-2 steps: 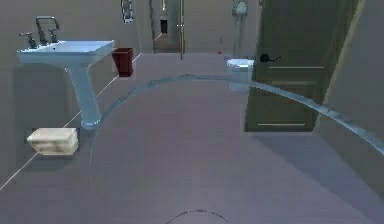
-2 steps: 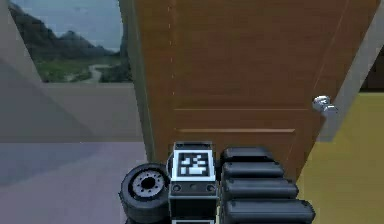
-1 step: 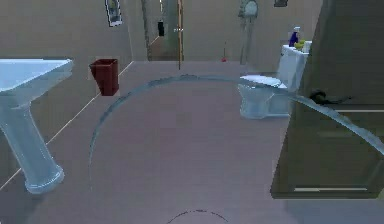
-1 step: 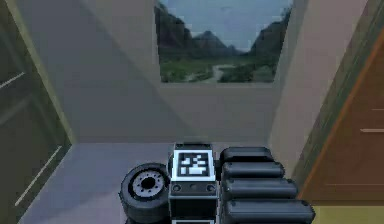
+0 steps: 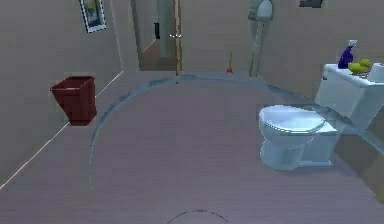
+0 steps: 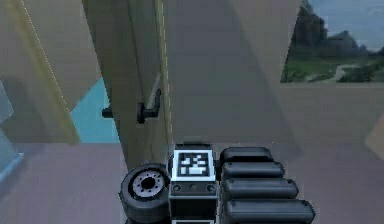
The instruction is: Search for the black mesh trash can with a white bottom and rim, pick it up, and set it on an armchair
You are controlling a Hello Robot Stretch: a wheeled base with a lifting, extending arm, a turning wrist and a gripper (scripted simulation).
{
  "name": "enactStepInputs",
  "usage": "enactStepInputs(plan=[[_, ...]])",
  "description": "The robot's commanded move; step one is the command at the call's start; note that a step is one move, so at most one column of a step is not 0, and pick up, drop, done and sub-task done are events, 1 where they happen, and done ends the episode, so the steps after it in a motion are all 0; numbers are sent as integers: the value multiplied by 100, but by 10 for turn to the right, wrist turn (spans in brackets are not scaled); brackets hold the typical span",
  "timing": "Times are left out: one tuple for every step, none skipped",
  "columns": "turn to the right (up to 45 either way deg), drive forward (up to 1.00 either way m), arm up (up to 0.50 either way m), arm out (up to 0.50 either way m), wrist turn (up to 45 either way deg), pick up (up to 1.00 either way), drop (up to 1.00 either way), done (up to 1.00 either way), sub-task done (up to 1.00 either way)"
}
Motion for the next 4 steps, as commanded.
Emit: enactStepInputs(plan=[[0, 45, 0, 0, 0, 0, 0, 0, 0], [420, 0, 0, 0, 0, 0, 0, 0, 0], [0, 40, 0, 0, 0, 0, 0, 0, 0], [450, 0, 0, 0, 0, 0, 0, 0, 0]])
